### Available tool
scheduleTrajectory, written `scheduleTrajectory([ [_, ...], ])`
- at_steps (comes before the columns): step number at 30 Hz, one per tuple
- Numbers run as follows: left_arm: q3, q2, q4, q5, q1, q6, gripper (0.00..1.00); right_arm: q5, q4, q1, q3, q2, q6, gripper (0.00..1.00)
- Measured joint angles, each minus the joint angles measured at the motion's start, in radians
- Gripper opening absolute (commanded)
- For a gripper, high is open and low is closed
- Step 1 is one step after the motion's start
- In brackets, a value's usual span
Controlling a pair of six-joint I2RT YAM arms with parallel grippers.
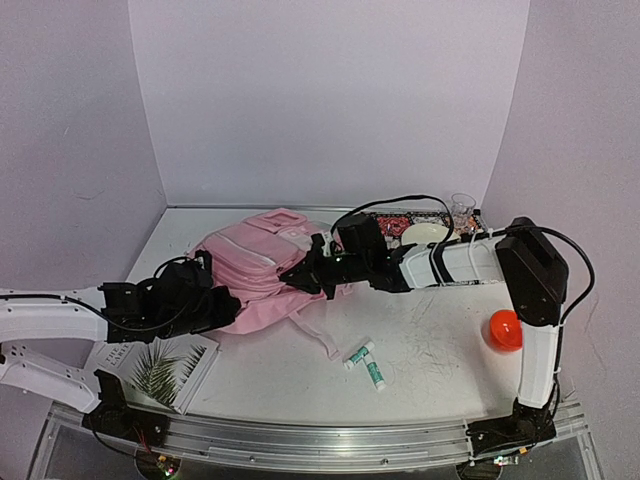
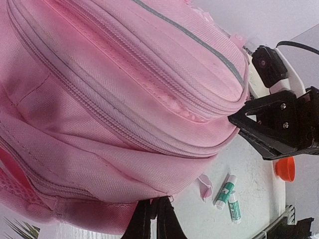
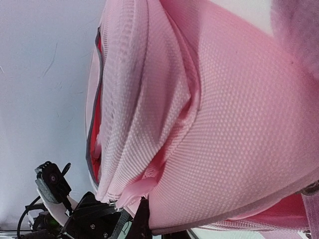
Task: Pack the student bag
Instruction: Unzip the largest pocket of the student bag, then put down the student bag at the center of the board, then grab the largest pocket of the student bag.
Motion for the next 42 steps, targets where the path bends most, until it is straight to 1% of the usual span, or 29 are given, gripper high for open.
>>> scheduleTrajectory([
  [2, 0.003, 0.005, -0.003, 0.011, 0.004, -0.004, 0.00, -0.004, -0.005, -0.001, 0.000, 0.000, -0.015, 0.01],
  [3, 0.006, 0.006, -0.006, 0.018, 0.005, -0.004, 0.00, -0.005, -0.008, -0.002, 0.000, 0.000, -0.024, 0.06],
  [4, 0.010, 0.007, -0.009, 0.026, 0.008, -0.002, 0.00, -0.007, -0.012, -0.002, 0.000, 0.000, -0.033, 0.14],
  [6, 0.020, 0.007, -0.012, 0.045, 0.014, 0.007, 0.00, -0.009, -0.015, -0.003, 0.000, 0.000, -0.047, 0.24],
  [8, 0.031, 0.010, -0.029, 0.058, 0.027, 0.027, 0.00, -0.001, -0.029, -0.006, -0.001, -0.007, -0.077, 0.37],
  [9, 0.033, 0.012, -0.042, 0.061, 0.036, 0.035, 0.00, 0.011, -0.038, -0.011, -0.004, -0.015, -0.088, 0.42],
  [13, 0.033, 0.061, -0.052, 0.113, 0.066, 0.056, 0.00, 0.086, -0.058, -0.032, -0.044, -0.075, -0.148, 0.49],
  [16, 0.041, 0.136, -0.019, 0.148, 0.046, 0.075, 0.00, 0.137, -0.087, -0.037, -0.098, -0.141, -0.222, 0.51],
  [19, 0.071, 0.238, 0.020, 0.143, -0.005, 0.109, 0.00, 0.166, -0.133, -0.028, -0.127, -0.189, -0.292, 0.52],
  [20, 0.079, 0.269, 0.035, 0.137, -0.023, 0.118, 0.02, 0.176, -0.149, -0.024, -0.129, -0.197, -0.310, 0.53],
  [22, 0.095, 0.329, 0.063, 0.132, -0.050, 0.131, 0.18, 0.189, -0.169, -0.011, -0.130, -0.204, -0.340, 0.55],
  [26, 0.117, 0.409, 0.096, 0.151, -0.088, 0.145, 0.29, 0.206, -0.198, 0.029, -0.134, -0.204, -0.368, 0.57],
  [30, 0.116, 0.402, 0.096, 0.166, -0.102, 0.121, 0.43, 0.212, -0.195, 0.065, -0.160, -0.204, -0.371, 0.57],
  [32, 0.117, 0.386, 0.082, 0.164, -0.102, 0.104, 0.47, 0.215, -0.193, 0.075, -0.181, -0.204, -0.370, 0.57],
  [35, 0.134, 0.370, 0.020, 0.154, -0.101, 0.072, 0.49, 0.227, -0.193, 0.076, -0.210, -0.204, -0.371, 0.57],
  [39, 0.210, 0.376, -0.122, 0.148, -0.087, 0.040, 0.48, 0.238, -0.192, 0.073, -0.226, -0.204, -0.374, 0.57],
  [42, 0.270, 0.396, -0.189, 0.150, -0.075, 0.023, 0.48, 0.245, -0.192, 0.071, -0.231, -0.204, -0.375, 0.58],
])
